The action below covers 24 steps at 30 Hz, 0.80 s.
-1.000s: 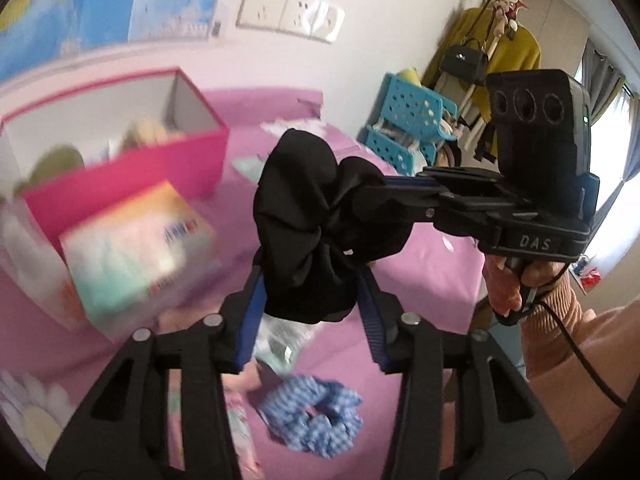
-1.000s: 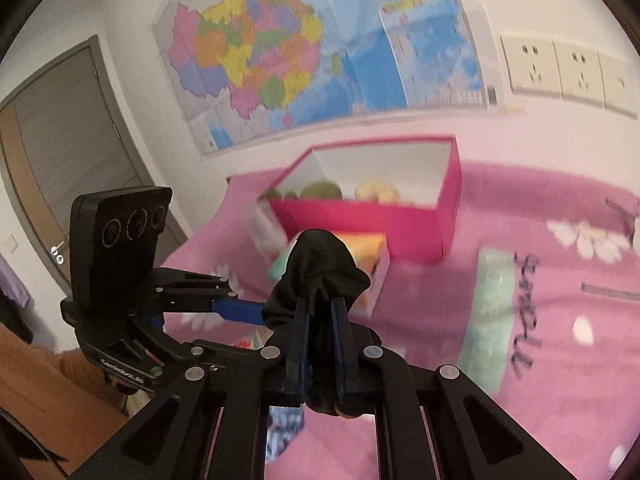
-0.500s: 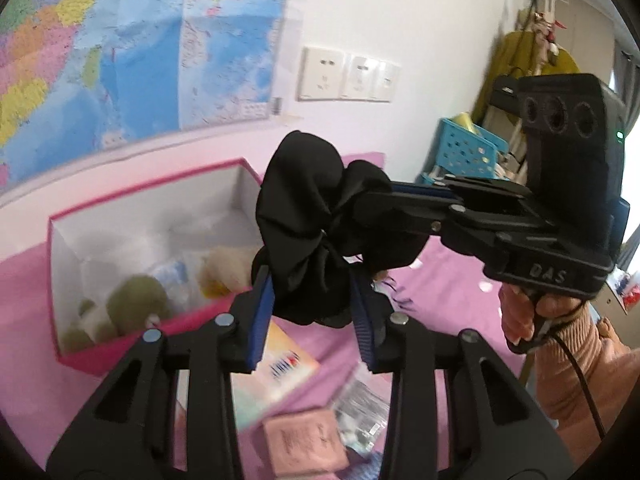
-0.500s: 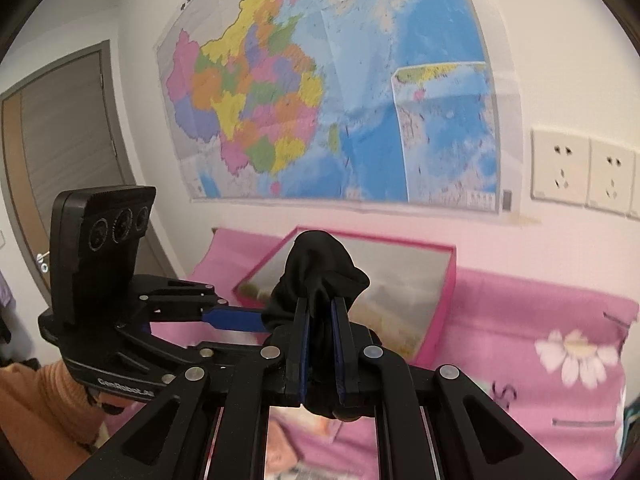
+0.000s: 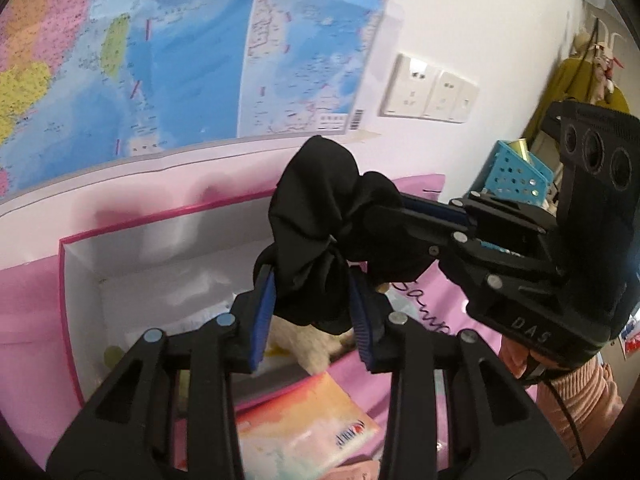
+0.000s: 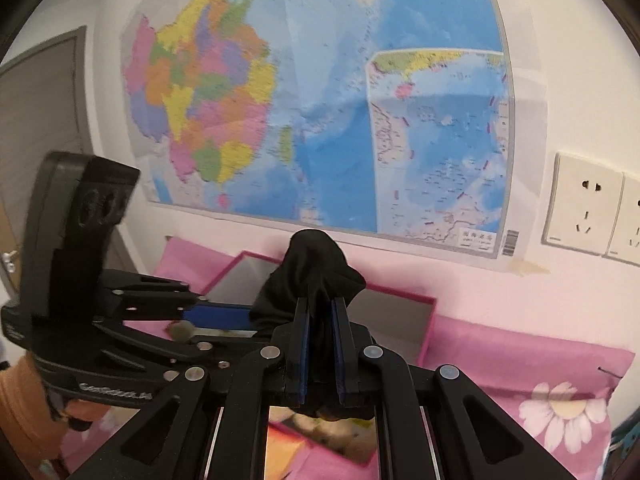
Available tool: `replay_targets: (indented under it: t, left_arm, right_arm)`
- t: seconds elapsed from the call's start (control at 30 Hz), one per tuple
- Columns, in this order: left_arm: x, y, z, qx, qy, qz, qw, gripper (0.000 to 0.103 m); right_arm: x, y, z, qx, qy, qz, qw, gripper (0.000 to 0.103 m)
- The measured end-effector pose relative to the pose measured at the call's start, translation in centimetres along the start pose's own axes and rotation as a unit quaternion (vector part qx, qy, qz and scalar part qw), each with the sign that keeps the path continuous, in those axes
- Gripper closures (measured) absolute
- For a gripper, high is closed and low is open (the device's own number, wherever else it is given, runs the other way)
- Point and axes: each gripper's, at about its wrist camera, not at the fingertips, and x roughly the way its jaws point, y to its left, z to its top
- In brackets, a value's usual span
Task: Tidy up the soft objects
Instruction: 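Lower the black scrunchie into the pink box and open the right gripper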
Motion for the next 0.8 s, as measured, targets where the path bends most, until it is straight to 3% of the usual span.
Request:
replay_targets:
  t: [0.27, 0.43, 0.8]
  left_arm:
    - [2.5, 0.4, 0.9, -0.012, 0.026, 0.031, 0.9991, 0.065]
    - [3.8, 0.7, 0.8, -0.021, 0.048, 0.051, 0.9973, 0.065]
    - [-0.1, -0.5, -1.7, 0.006, 0.003, 0.054, 0.9985, 0.065]
  right_arm:
    - [2.9, -1.0, 0.0, -0.002, 0.012, -0.041, 0.999, 0.094]
    - [4.7, -2.8, -0.7, 0.036, 0.036, -0.05, 0.997, 0.081]
    - [2.4, -3.6, -3.4, 0.064, 0.046, -0.036, 0.996, 0.075]
